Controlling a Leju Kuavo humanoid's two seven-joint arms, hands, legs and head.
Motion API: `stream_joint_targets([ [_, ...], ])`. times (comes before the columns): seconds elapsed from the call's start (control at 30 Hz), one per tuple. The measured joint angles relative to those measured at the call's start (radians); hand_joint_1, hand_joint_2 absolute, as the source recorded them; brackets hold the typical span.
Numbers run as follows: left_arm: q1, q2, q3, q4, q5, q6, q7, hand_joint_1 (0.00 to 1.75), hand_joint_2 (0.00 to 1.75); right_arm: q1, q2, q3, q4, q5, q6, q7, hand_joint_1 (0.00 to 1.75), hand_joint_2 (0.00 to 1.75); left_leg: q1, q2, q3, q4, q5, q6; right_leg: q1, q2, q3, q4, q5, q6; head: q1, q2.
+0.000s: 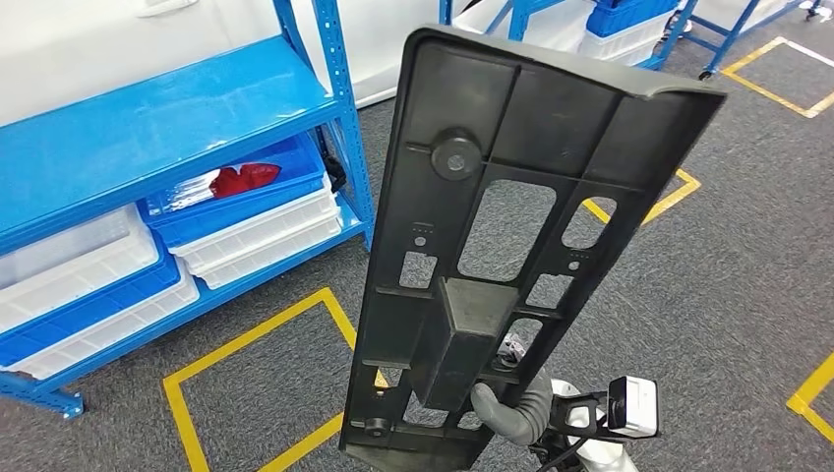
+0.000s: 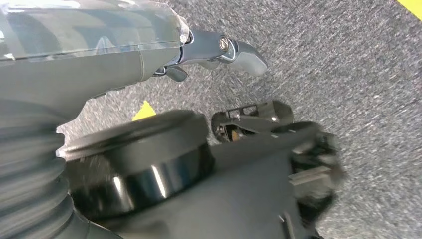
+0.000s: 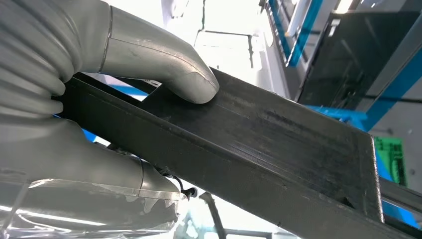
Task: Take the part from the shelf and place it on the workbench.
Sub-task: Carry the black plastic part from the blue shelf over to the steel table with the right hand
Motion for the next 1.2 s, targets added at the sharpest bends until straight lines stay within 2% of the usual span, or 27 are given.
stream_joint_targets([
  [0.03, 0.000, 0.000, 0.000, 0.000, 0.000, 0.001, 0.000, 0.00, 1.75, 0.000, 0.000, 0.000, 0.004, -0.001, 0.001, 0.000, 1.75, 1.75, 0.000, -0.003, 0.012, -0.026, 0.025, 0.005, 0.002, 0.013, 0.000, 0.000, 0.001, 0.000, 0.000, 0.000],
  [0.07, -0.001, 0.001, 0.000, 0.000, 0.000, 0.001, 0.000, 0.00, 1.75, 0.000, 0.000, 0.000, 0.007, -0.002, 0.002, 0.000, 1.75, 1.75, -0.001, -0.013, 0.040, -0.087, 0.064, 0.011, 0.004, 0.026, 0.001, 0.000, 0.002, 0.001, 0.000, 0.000],
  [0.13, -0.004, 0.002, 0.000, 0.000, -0.001, 0.001, 0.002, 0.00, 1.75, -0.003, 0.000, 0.000, 0.011, -0.004, 0.006, -0.001, 1.75, 1.75, -0.002, -0.060, 0.103, -0.225, 0.124, 0.027, 0.005, 0.050, 0.001, 0.001, 0.005, 0.005, 0.000, 0.000],
  [0.2, -0.006, 0.003, 0.000, 0.000, 0.001, 0.001, 0.003, 0.00, 1.75, -0.007, 0.000, 0.000, 0.016, -0.008, 0.012, -0.002, 1.75, 1.75, -0.004, -0.089, 0.130, -0.288, 0.137, 0.033, 0.001, 0.070, -0.007, 0.002, 0.012, 0.016, 0.000, 0.000],
  [0.27, -0.006, 0.003, 0.000, 0.000, 0.006, 0.001, 0.003, 0.00, 1.75, -0.010, 0.000, 0.000, 0.023, -0.013, 0.018, -0.005, 1.75, 1.75, -0.004, -0.073, 0.135, -0.302, 0.141, 0.034, -0.003, 0.089, -0.014, -0.001, 0.020, 0.030, 0.000, 0.000],
  [0.3, -0.007, 0.003, 0.001, 0.000, 0.008, 0.002, 0.002, 0.00, 1.75, -0.012, 0.000, 0.000, 0.026, -0.015, 0.021, -0.006, 1.75, 1.75, -0.002, -0.061, 0.138, -0.311, 0.147, 0.037, -0.002, 0.082, -0.018, 0.001, 0.018, 0.036, 0.000, 0.000],
  [0.33, -0.007, 0.003, 0.001, 0.000, 0.009, 0.002, 0.000, 0.00, 1.75, -0.015, 0.000, 0.000, 0.030, -0.016, 0.023, -0.008, 1.75, 1.75, 0.000, -0.048, 0.142, -0.320, 0.154, 0.042, 0.000, 0.062, -0.027, 0.018, 0.006, 0.042, 0.000, 0.000],
  [0.4, -0.007, 0.002, 0.001, 0.000, 0.012, 0.003, -0.002, 0.00, 1.75, -0.023, 0.000, 0.000, 0.038, -0.017, 0.028, -0.011, 1.75, 1.75, 0.000, -0.020, 0.144, -0.330, 0.161, 0.047, 0.001, 0.003, -0.072, 0.112, -0.050, 0.050, 0.000, 0.000],
  [0.43, -0.005, 0.002, 0.001, 0.000, 0.013, 0.003, -0.003, 0.00, 1.75, -0.027, 0.000, 0.000, 0.042, -0.018, 0.029, -0.013, 1.75, 1.75, -0.001, -0.006, 0.143, -0.329, 0.161, 0.048, -0.002, -0.014, -0.104, 0.181, -0.082, 0.054, 0.000, 0.000],
  [0.47, -0.004, 0.002, 0.001, 0.000, 0.014, 0.003, -0.003, 0.00, 1.75, -0.028, 0.000, 0.000, 0.046, -0.018, 0.029, -0.014, 1.75, 1.75, -0.001, 0.009, 0.141, -0.328, 0.161, 0.048, -0.005, -0.022, -0.132, 0.239, -0.103, 0.058, 0.000, 0.000],
  [0.5, -0.002, 0.002, 0.001, 0.000, 0.013, 0.003, -0.003, 0.00, 1.75, -0.028, -0.001, 0.000, 0.050, -0.018, 0.028, -0.015, 1.75, 1.75, -0.001, 0.022, 0.139, -0.326, 0.160, 0.047, -0.008, -0.025, -0.143, 0.265, -0.105, 0.061, 0.000, 0.000],
  [0.53, -0.002, 0.002, 0.001, 0.000, 0.012, 0.003, -0.003, 0.00, 1.75, -0.028, -0.001, 0.000, 0.054, -0.018, 0.027, -0.015, 1.75, 1.75, -0.001, 0.035, 0.137, -0.324, 0.158, 0.045, -0.011, -0.029, -0.139, 0.261, -0.093, 0.064, 0.000, 0.000],
  [0.57, -0.003, 0.002, 0.001, 0.000, 0.012, 0.003, -0.003, 0.00, 1.75, -0.028, -0.001, 0.000, 0.056, -0.018, 0.027, -0.016, 1.75, 1.75, 0.000, 0.046, 0.137, -0.320, 0.156, 0.042, -0.013, -0.036, -0.112, 0.214, -0.065, 0.066, 0.000, 0.000],
  [0.6, -0.003, 0.002, 0.001, 0.000, 0.010, 0.002, -0.003, 0.00, 1.75, -0.029, -0.001, 0.000, 0.057, -0.018, 0.026, -0.017, 1.75, 1.75, 0.000, 0.056, 0.137, -0.316, 0.152, 0.038, -0.015, -0.052, -0.072, 0.142, -0.037, 0.067, 0.000, 0.000],
  [0.63, -0.004, 0.001, 0.001, 0.000, 0.009, 0.002, -0.002, 0.00, 1.75, -0.030, -0.001, 0.000, 0.058, -0.018, 0.026, -0.018, 1.75, 1.75, -0.002, 0.064, 0.136, -0.310, 0.147, 0.032, -0.013, -0.071, -0.037, 0.079, -0.017, 0.063, 0.000, 0.000],
  [0.7, -0.005, 0.001, 0.001, -0.001, 0.007, 0.001, -0.001, 0.00, 1.75, -0.032, -0.001, 0.000, 0.059, -0.018, 0.024, -0.020, 1.75, 1.75, -0.007, 0.079, 0.136, -0.303, 0.139, 0.020, -0.008, -0.091, -0.002, 0.009, -0.005, 0.046, 0.000, 0.000],
  [0.77, -0.006, 0.002, 0.001, -0.001, 0.005, 0.001, 0.000, 0.00, 1.75, -0.031, -0.002, -0.001, 0.060, -0.017, 0.021, -0.021, 1.75, 1.75, -0.008, 0.094, 0.140, -0.303, 0.135, 0.010, -0.004, -0.074, -0.005, 0.008, -0.005, 0.027, 0.000, 0.000],
  [0.8, -0.006, 0.002, 0.001, -0.001, 0.005, 0.001, 0.000, 0.00, 1.75, -0.030, -0.002, -0.001, 0.059, -0.017, 0.019, -0.021, 1.75, 1.75, -0.006, 0.090, 0.141, -0.299, 0.129, 0.004, -0.004, -0.065, -0.006, 0.006, -0.003, 0.021, 0.000, 0.000],
  [0.87, -0.007, 0.001, 0.001, -0.001, 0.004, 0.001, 0.001, 0.00, 1.75, -0.031, -0.002, -0.002, 0.058, -0.016, 0.015, -0.021, 1.75, 1.75, -0.001, 0.054, 0.121, -0.246, 0.088, -0.004, -0.006, -0.046, -0.007, 0.003, 0.002, 0.008, 0.000, 0.000],
  [0.93, -0.004, 0.001, 0.001, -0.001, 0.003, 0.000, 0.002, 0.00, 1.75, -0.033, -0.001, -0.002, 0.057, -0.015, 0.013, -0.021, 1.75, 1.75, 0.001, 0.013, 0.063, -0.114, 0.017, -0.006, -0.005, -0.026, -0.009, 0.002, 0.004, -0.001, 0.000, 0.000],
  [0.97, -0.003, 0.001, 0.001, -0.001, 0.003, 0.000, 0.003, 0.00, 1.75, -0.032, -0.001, -0.002, 0.057, -0.015, 0.013, -0.021, 1.75, 1.75, 0.000, 0.004, 0.031, -0.046, -0.010, -0.005, -0.002, -0.014, -0.010, 0.002, 0.005, -0.003, 0.000, 0.000],
  [1.0, -0.002, 0.002, 0.001, -0.001, 0.002, 0.000, 0.004, 0.00, 1.75, -0.032, -0.001, -0.002, 0.057, -0.014, 0.013, -0.021, 1.75, 1.75, 0.000, 0.001, 0.010, -0.005, -0.017, -0.002, 0.001, -0.002, -0.011, 0.002, 0.006, -0.004, 0.000, 0.000],
  [1.03, -0.001, 0.002, 0.001, -0.001, 0.002, 0.000, 0.004, 0.00, 1.75, -0.031, -0.001, -0.002, 0.057, -0.014, 0.013, -0.021, 1.75, 1.75, -0.001, -0.001, 0.007, -0.003, -0.003, 0.003, 0.003, 0.011, -0.011, 0.003, 0.007, -0.005, 0.000, 0.000],
  [1.07, -0.002, 0.002, 0.001, -0.001, 0.002, 0.000, 0.005, 0.00, 1.75, -0.031, -0.001, -0.002, 0.057, -0.015, 0.013, -0.021, 1.75, 1.75, -0.002, -0.006, 0.023, -0.043, 0.029, 0.009, 0.006, 0.025, -0.009, 0.003, 0.008, -0.005, 0.000, 0.000],
  [1.1, -0.003, 0.002, 0.001, -0.001, 0.002, 0.000, 0.005, 0.00, 1.75, -0.031, -0.002, -0.002, 0.057, -0.015, 0.013, -0.021, 1.75, 1.75, -0.004, -0.019, 0.054, -0.112, 0.071, 0.018, 0.008, 0.038, -0.007, 0.003, 0.008, -0.005, 0.000, 0.000],
  [1.13, -0.003, 0.003, 0.001, -0.001, 0.001, 0.000, 0.005, 0.00, 1.75, -0.032, -0.002, -0.002, 0.057, -0.016, 0.013, -0.021, 1.75, 1.75, -0.005, -0.043, 0.086, -0.183, 0.104, 0.027, 0.010, 0.049, -0.006, 0.003, 0.009, -0.004, 0.000, 0.000],
  [1.2, -0.004, 0.004, 0.001, -0.001, 0.001, 0.001, 0.007, 0.00, 1.75, -0.035, -0.002, -0.002, 0.057, -0.017, 0.013, -0.021, 1.75, 1.75, -0.007, -0.080, 0.124, -0.277, 0.134, 0.036, 0.007, 0.070, -0.010, 0.004, 0.013, 0.004, 0.000, 0.000],
])
